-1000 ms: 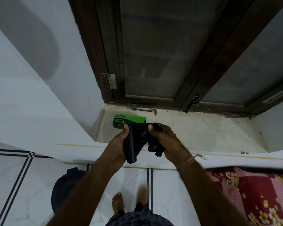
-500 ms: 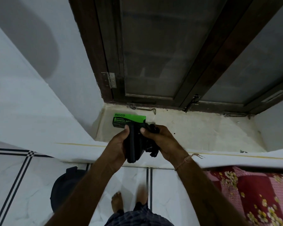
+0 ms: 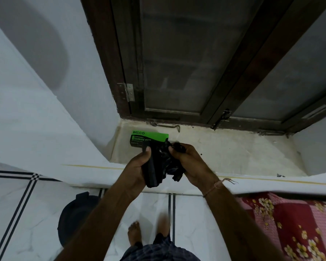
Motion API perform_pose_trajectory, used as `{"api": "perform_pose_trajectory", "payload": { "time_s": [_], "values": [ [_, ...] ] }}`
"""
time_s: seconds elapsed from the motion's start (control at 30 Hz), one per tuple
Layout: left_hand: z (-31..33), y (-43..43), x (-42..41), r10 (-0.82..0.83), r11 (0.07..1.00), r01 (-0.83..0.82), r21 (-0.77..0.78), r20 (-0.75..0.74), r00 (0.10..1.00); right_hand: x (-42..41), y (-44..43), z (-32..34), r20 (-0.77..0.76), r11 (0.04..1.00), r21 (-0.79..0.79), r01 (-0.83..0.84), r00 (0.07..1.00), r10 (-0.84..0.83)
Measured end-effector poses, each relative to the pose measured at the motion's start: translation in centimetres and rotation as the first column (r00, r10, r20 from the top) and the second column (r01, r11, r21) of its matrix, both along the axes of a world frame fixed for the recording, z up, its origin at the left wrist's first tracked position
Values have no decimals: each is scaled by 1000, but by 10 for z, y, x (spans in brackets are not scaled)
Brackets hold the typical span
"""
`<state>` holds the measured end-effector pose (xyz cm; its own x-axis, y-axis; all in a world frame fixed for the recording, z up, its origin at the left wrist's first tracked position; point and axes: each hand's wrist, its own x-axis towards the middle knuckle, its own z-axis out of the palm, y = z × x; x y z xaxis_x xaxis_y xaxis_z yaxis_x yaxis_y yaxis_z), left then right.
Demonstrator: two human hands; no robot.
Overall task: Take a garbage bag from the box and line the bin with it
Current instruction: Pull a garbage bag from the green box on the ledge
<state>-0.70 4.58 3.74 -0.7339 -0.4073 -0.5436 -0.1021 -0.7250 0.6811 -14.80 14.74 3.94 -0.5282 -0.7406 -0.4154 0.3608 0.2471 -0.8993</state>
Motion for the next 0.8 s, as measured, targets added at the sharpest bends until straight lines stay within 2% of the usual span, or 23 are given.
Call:
{"api": "perform_pose_trajectory", "payload": {
  "time_s": [0.1,0.2,0.37,0.5,0.8],
  "values": [
    [2,1,-2,11,1000,-11,22,5,1000,4,-1,1,22,999,15,-47,999,46],
    [3,0,-2,47,995,-48,89,16,999,5,-2,0,61,999,28,22,998,-24],
    [3,4,-3,48,990,-50,130,12,999,5,0,-1,149,1000,23,21,989,-24],
    [2,6,-7,112,979,-112,168,5,994,9,-3,4,121,1000,7,18,992,-19],
    [1,3,-5,235,963,-222,153,-71,969,11,-8,6,354,992,-82,98,933,-63]
  ]
}}
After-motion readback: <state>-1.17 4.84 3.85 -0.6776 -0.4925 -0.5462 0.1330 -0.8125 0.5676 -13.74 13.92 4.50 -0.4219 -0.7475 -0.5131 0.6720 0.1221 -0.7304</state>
